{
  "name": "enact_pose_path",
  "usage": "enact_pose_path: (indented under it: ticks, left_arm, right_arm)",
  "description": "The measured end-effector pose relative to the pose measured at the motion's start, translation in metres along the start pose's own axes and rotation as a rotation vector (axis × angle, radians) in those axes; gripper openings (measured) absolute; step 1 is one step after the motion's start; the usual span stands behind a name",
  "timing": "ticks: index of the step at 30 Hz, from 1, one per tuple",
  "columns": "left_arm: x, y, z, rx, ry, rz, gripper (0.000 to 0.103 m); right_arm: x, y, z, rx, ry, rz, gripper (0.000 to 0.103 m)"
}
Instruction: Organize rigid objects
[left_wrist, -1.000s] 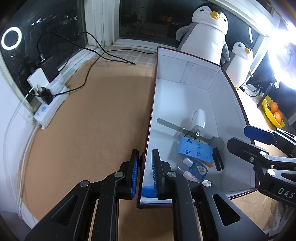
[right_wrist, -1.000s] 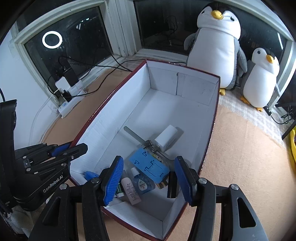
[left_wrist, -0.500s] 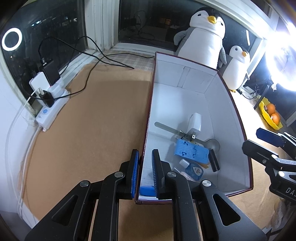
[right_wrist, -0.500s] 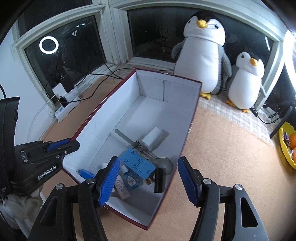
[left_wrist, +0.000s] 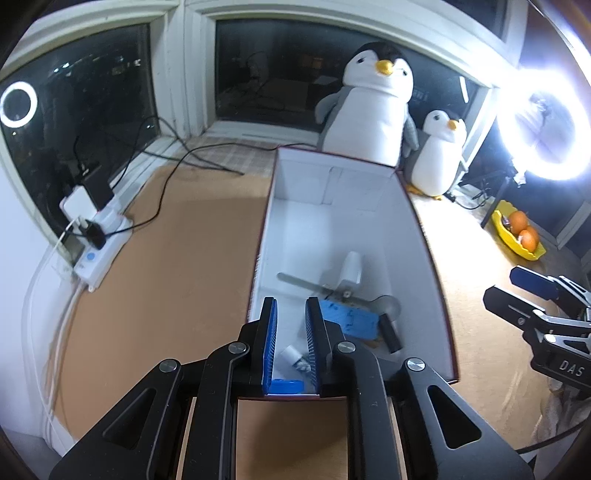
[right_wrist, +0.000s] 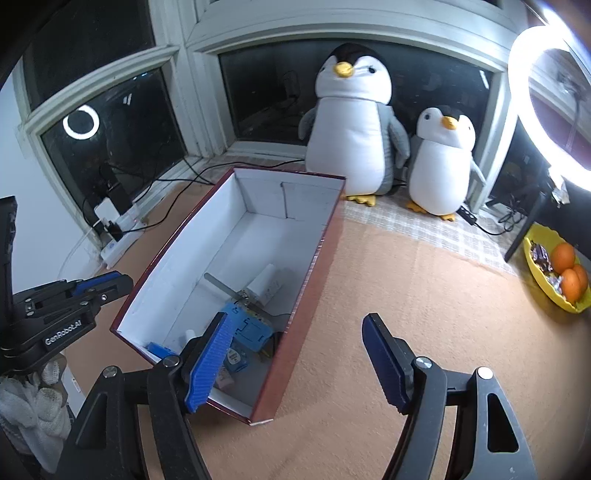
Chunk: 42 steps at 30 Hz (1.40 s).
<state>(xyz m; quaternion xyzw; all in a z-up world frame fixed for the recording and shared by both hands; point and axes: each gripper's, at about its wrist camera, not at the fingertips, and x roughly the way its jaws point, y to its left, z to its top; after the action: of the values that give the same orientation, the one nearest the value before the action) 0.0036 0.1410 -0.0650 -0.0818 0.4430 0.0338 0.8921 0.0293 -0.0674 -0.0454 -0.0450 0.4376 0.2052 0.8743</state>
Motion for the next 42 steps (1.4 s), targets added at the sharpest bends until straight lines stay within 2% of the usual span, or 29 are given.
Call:
enact_pose_path:
  ticks: [14, 15, 17, 18, 22, 23, 25, 27, 42]
  left_arm:
    - [-0.031, -0.026, 0.002, 0.054, -0.054, -0.033, 0.02]
    - [-0.034, -0.028, 0.001, 0.055, -0.058, -0.035, 0.023]
    - [-0.039, -0.031, 0.001, 0.059, -0.068, -0.044, 0.039]
    - [-0.041, -0.033, 0.0, 0.061, -0.076, -0.045, 0.043]
    - [-0.051, -0.04, 0.0, 0.069, -0.11, -0.041, 0.068]
    - [-0.054, -0.043, 0.0, 0.071, -0.119, -0.042, 0.072]
    - [-0.058, -0.048, 0.0, 0.079, -0.138, -0.035, 0.073]
    - [-0.061, -0.052, 0.0, 0.081, -0.149, -0.031, 0.079]
    - [-0.06, -0.063, 0.005, 0.068, -0.15, -0.017, 0.081]
  right_arm:
    - [-0.039, -0.031, -0.011, 0.085, -0.063, -0.044, 0.072]
    - [-0.042, -0.032, -0.012, 0.087, -0.069, -0.048, 0.074]
    - [-0.048, -0.032, -0.013, 0.086, -0.084, -0.06, 0.079]
    - [-0.051, -0.032, -0.014, 0.085, -0.093, -0.065, 0.081]
    - [-0.061, -0.031, -0.016, 0.071, -0.107, -0.084, 0.083]
    - [-0.063, -0.031, -0.016, 0.067, -0.108, -0.093, 0.085]
    - [-0.068, -0.031, -0.018, 0.059, -0.12, -0.111, 0.094]
    - [-0.072, -0.033, -0.019, 0.057, -0.128, -0.113, 0.094]
    - [-0.073, -0.048, -0.012, 0.072, -0.16, -0.097, 0.094]
